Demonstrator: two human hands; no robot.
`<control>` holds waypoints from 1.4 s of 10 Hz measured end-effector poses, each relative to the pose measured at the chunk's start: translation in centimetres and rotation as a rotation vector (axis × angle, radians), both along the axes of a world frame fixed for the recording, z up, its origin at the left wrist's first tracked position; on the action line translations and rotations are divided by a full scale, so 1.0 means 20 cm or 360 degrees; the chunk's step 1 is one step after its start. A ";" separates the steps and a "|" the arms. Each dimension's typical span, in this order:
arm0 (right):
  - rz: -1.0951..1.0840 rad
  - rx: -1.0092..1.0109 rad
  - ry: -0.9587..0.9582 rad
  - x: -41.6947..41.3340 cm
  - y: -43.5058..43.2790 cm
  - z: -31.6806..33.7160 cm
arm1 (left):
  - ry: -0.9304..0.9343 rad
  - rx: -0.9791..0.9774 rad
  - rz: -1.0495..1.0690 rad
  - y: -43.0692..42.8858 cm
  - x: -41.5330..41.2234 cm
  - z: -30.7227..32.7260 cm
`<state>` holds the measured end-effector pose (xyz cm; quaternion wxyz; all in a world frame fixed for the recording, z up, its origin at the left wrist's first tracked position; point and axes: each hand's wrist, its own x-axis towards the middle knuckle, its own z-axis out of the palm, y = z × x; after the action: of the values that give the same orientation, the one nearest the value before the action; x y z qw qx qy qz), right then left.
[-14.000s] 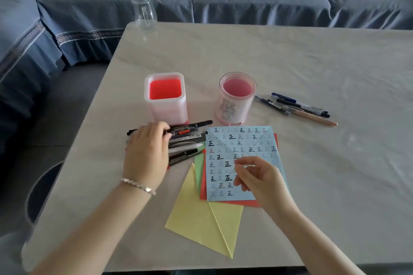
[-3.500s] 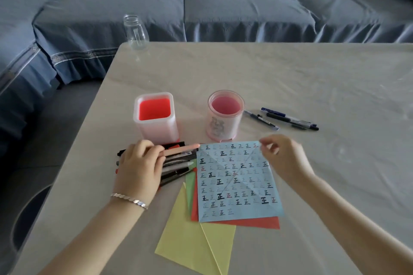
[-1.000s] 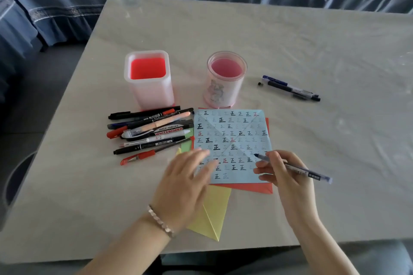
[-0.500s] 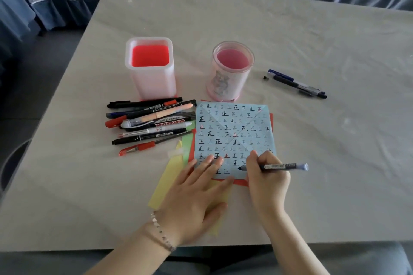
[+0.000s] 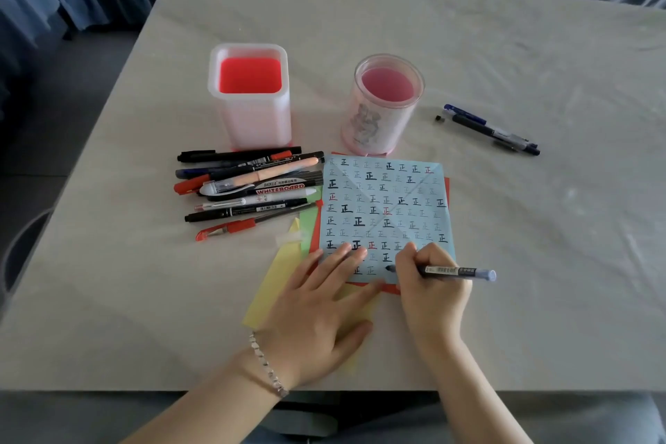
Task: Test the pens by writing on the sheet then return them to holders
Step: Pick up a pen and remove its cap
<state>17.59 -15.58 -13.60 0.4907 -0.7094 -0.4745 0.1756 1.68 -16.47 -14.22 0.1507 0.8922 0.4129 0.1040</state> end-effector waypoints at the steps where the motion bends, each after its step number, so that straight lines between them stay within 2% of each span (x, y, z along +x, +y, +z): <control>1: -0.0003 -0.0013 0.0022 0.00 0.00 0.00 | -0.0010 0.0008 0.0001 0.00 0.00 0.00; 6: -0.0065 -0.0002 -0.0005 -0.01 0.00 0.00 | -0.0036 0.0031 0.0006 0.00 0.00 0.00; 8: -0.0067 -0.0054 0.0152 0.00 0.00 0.00 | -0.0025 0.0025 0.0011 0.01 0.00 0.00; 14: -0.0086 -0.0044 0.0139 0.00 0.00 0.01 | -0.0017 0.0031 0.0006 0.01 0.00 0.01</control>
<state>17.59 -15.62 -13.49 0.5057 -0.7204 -0.4307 0.1997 1.71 -16.36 -14.10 0.1441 0.8923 0.4127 0.1129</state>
